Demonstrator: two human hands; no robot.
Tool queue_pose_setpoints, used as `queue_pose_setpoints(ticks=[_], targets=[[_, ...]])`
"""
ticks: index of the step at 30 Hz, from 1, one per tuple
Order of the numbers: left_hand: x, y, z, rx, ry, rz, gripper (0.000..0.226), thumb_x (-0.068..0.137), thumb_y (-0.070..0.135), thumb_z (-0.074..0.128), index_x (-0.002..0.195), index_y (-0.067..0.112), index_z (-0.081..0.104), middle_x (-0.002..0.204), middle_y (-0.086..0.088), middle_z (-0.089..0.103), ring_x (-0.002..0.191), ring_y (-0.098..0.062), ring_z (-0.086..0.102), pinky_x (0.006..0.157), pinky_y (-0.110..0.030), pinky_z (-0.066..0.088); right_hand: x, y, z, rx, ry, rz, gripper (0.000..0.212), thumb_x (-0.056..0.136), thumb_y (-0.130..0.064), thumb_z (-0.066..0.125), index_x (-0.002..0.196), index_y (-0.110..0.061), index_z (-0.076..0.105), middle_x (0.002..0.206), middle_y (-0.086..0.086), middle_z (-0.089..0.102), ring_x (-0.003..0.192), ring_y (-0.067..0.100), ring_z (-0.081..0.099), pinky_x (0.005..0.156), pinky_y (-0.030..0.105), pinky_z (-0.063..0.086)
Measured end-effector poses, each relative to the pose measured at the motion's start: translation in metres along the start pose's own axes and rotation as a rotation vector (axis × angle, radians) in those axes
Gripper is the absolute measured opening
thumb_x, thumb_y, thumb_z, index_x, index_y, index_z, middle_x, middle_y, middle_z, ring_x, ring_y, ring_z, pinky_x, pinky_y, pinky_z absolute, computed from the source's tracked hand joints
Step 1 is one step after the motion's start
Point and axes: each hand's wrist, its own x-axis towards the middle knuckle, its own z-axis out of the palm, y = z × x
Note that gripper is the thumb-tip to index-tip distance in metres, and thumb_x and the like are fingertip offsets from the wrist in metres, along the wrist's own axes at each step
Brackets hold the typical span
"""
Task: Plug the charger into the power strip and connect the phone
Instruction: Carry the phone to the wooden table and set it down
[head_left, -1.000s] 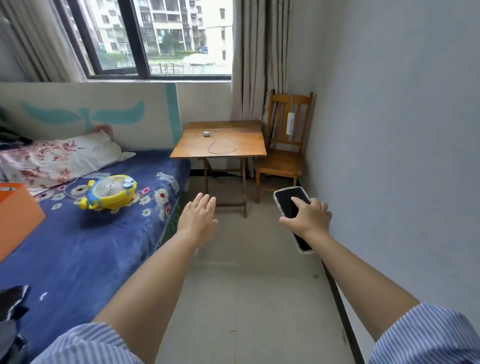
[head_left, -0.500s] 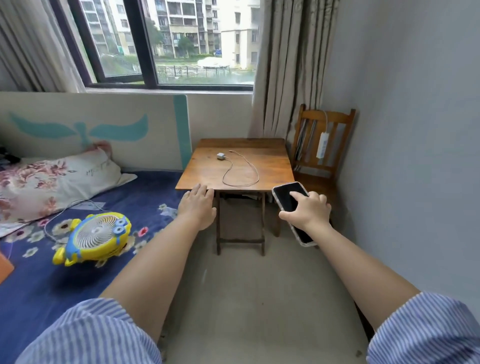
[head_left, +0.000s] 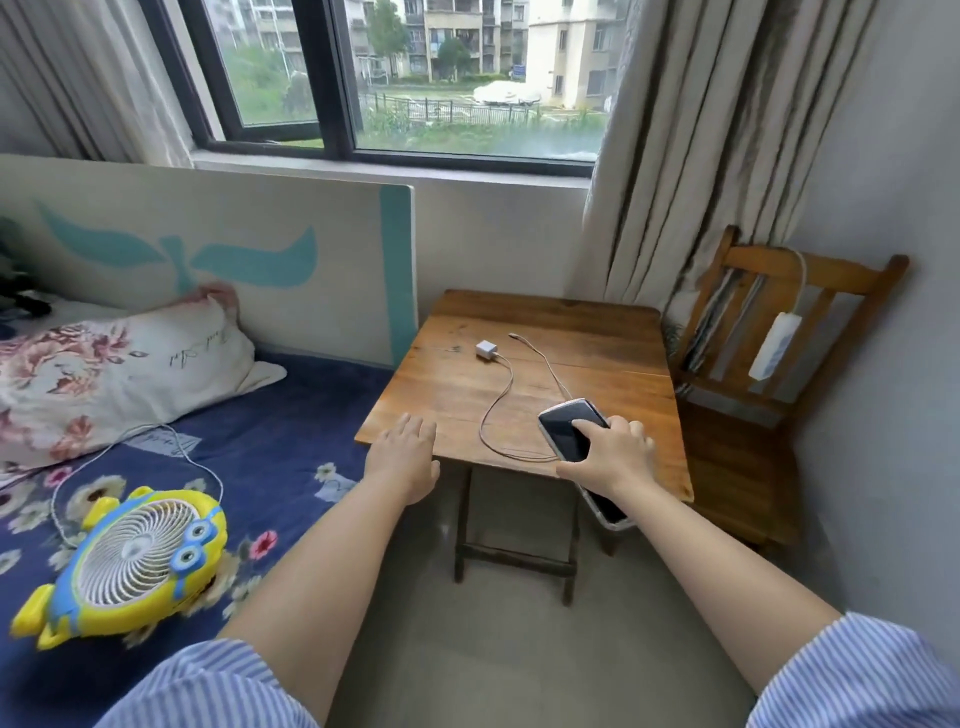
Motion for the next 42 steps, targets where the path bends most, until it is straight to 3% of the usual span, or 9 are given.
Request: queue_pose_setpoints(ticks=[7, 11, 21, 25, 32, 37, 42], targets=[[0.094, -0.050, 0.029, -0.013, -0.093, -0.125, 0.050, 0.092, 0.028, 0.042, 0.137, 0.011, 0.027, 0.148, -0.009, 0.031, 0.140, -0.025, 0.021, 0.112, -0.040, 0.027, 0.131, -0.049, 0.049, 0.025, -0.171, -0.094, 0.045, 0.070, -0.046, 0.062, 0.109, -0.024, 0.054, 0.113, 0.017, 0.052, 0.109, 0.035, 0.037, 0.089, 0.039, 0.034], [0.159, -0.091, 0.048, -0.018, -0.135, -0.147, 0.048, 0.092, 0.029, 0.043, 0.135, 0.010, 0.030, 0.142, -0.008, 0.037, 0.135, -0.025, 0.027, 0.108, -0.039, 0.032, 0.201, -0.089, 0.090, 0.000, -0.244, -0.127, 0.049, 0.069, -0.047, 0.063, 0.112, -0.024, 0.052, 0.114, 0.017, 0.050, 0.109, 0.035, 0.037, 0.090, 0.040, 0.033], [0.276, -0.158, 0.120, -0.141, -0.301, -0.131, 0.048, 0.094, 0.028, 0.040, 0.135, 0.008, 0.028, 0.143, -0.008, 0.034, 0.138, -0.024, 0.021, 0.108, -0.038, 0.030, 0.334, -0.155, 0.194, 0.010, -0.291, -0.072, 0.053, 0.070, -0.046, 0.064, 0.117, -0.026, 0.049, 0.117, 0.015, 0.047, 0.107, 0.034, 0.037, 0.092, 0.042, 0.032], [0.308, -0.173, 0.162, -0.207, -0.323, -0.169, 0.052, 0.095, 0.029, 0.038, 0.140, 0.008, 0.021, 0.150, -0.010, 0.024, 0.142, -0.024, 0.013, 0.114, -0.038, 0.021, 0.380, -0.169, 0.244, 0.000, -0.307, -0.083, 0.060, 0.072, -0.045, 0.063, 0.125, -0.027, 0.042, 0.124, 0.017, 0.043, 0.111, 0.035, 0.035, 0.094, 0.043, 0.031], [0.328, -0.178, 0.224, -0.270, -0.288, -0.202, 0.063, 0.096, 0.038, 0.031, 0.144, 0.007, 0.004, 0.157, -0.011, 0.000, 0.144, -0.022, -0.004, 0.118, -0.035, 0.003, 0.421, -0.183, 0.304, 0.050, -0.273, -0.144, 0.060, 0.074, -0.040, 0.063, 0.127, -0.025, 0.039, 0.131, 0.020, 0.038, 0.116, 0.037, 0.032, 0.097, 0.046, 0.030], [0.322, -0.177, 0.245, -0.238, -0.245, -0.190, 0.066, 0.095, 0.042, 0.027, 0.144, 0.008, -0.002, 0.156, -0.012, -0.006, 0.144, -0.022, -0.009, 0.115, -0.033, -0.006, 0.429, -0.188, 0.321, 0.059, -0.211, -0.149, 0.060, 0.075, -0.041, 0.060, 0.127, -0.024, 0.037, 0.132, 0.021, 0.037, 0.117, 0.037, 0.032, 0.096, 0.046, 0.030], [0.325, -0.174, 0.234, -0.190, -0.315, -0.189, 0.066, 0.095, 0.042, 0.028, 0.144, 0.007, 0.000, 0.157, -0.012, -0.005, 0.144, -0.023, -0.006, 0.118, -0.037, 0.001, 0.421, -0.183, 0.316, -0.008, -0.298, -0.149, 0.063, 0.083, -0.047, 0.051, 0.136, -0.024, 0.023, 0.147, 0.021, 0.018, 0.131, 0.038, 0.020, 0.105, 0.048, 0.024]])
